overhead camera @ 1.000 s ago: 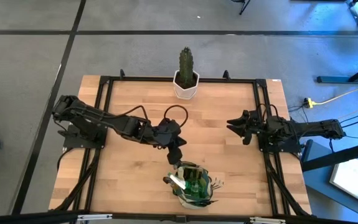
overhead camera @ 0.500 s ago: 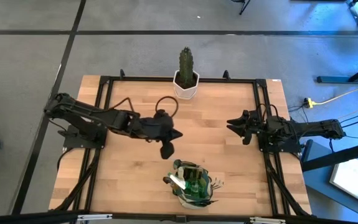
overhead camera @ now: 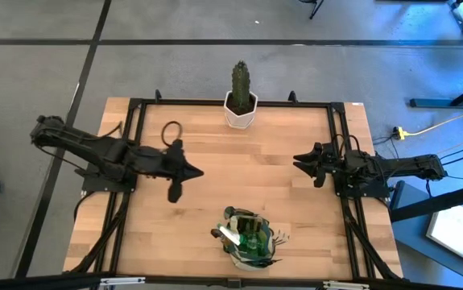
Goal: Pick & Place Garden tools in Gardening bag
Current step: Return to Home Position
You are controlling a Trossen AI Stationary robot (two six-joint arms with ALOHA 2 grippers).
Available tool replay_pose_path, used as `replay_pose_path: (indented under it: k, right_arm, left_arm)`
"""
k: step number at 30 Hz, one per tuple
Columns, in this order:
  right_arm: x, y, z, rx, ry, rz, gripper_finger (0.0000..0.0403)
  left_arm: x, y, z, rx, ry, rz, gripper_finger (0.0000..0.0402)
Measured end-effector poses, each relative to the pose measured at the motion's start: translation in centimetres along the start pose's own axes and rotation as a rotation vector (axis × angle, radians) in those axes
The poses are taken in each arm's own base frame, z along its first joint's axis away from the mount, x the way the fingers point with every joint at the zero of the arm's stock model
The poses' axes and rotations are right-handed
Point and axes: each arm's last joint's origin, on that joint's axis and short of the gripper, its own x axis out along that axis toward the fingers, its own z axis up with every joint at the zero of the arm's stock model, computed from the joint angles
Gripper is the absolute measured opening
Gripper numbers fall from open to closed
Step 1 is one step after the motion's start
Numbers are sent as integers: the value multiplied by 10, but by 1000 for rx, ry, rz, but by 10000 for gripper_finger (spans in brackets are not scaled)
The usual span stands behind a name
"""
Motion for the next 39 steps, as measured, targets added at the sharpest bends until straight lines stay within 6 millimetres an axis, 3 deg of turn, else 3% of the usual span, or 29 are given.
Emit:
replay_pose_path:
  k: [16,31,39]
  right_arm:
    - [0,0,0,0,0,0,165]
    - [0,0,0,0,0,0,165]
    - [0,0,0,0,0,0,165]
  left_arm:
    - [-42,48,-65,-51,-220,34,1]
    - [-46,78,-120,-18,-284,44,1]
    - [-46,89,-137,-24,-373,47,1]
